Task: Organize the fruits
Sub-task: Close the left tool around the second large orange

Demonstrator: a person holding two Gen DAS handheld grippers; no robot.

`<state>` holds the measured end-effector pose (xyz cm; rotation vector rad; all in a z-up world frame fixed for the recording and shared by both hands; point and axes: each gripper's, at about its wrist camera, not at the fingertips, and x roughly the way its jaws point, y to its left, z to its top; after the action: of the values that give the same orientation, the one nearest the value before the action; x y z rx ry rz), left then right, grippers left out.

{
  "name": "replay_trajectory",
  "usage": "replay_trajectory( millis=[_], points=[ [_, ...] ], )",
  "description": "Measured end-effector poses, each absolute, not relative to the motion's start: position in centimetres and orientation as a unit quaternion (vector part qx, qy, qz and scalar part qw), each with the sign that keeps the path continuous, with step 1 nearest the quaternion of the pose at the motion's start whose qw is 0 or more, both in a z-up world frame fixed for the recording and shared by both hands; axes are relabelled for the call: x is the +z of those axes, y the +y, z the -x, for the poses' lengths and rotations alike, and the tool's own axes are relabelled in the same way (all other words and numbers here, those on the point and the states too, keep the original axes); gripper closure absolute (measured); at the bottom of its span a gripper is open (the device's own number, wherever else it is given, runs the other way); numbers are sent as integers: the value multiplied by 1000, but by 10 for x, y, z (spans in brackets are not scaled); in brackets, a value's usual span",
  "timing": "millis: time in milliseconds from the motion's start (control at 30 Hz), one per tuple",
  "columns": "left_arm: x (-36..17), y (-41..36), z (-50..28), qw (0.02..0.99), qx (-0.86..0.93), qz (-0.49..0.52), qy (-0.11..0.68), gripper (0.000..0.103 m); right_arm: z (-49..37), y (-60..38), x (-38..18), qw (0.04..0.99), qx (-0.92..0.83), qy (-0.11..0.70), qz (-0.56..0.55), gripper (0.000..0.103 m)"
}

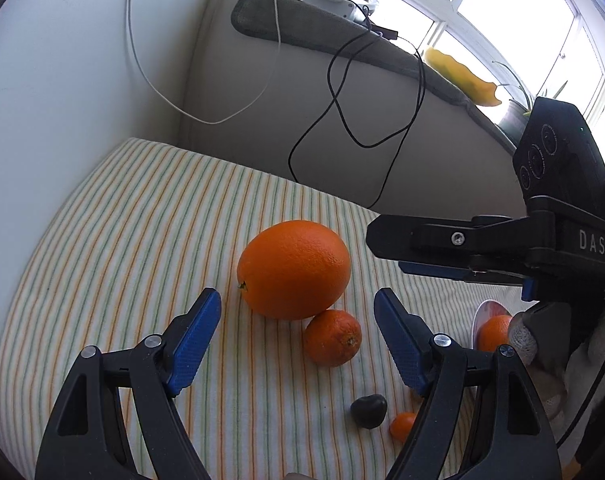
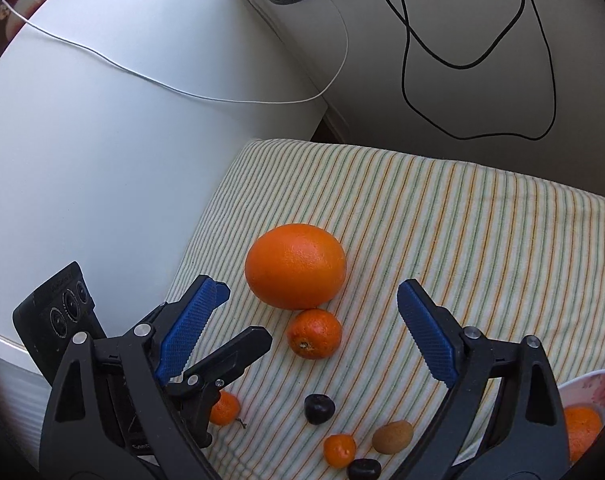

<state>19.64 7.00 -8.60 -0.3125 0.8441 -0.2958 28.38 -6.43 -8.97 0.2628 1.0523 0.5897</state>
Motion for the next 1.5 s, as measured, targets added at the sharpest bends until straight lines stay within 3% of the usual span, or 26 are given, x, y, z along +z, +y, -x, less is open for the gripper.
replay_trajectory(
  millis=[67, 600, 767, 1500],
  points=[
    [-88, 73, -202, 888, -141, 156, 409, 24, -293, -61, -96, 805, 280, 505, -135, 18],
    [-99, 73, -216, 872, -162, 164, 431, 26, -330, -24, -120, 789, 285, 530, -123, 20],
    [-103, 74, -217, 871, -160, 170, 433, 35, -337, -16, -130, 779, 293, 539, -128, 27],
    [-81, 57, -189, 887, -157, 148, 408, 38, -307, -34, -111, 789, 297, 522, -126, 28]
  ],
)
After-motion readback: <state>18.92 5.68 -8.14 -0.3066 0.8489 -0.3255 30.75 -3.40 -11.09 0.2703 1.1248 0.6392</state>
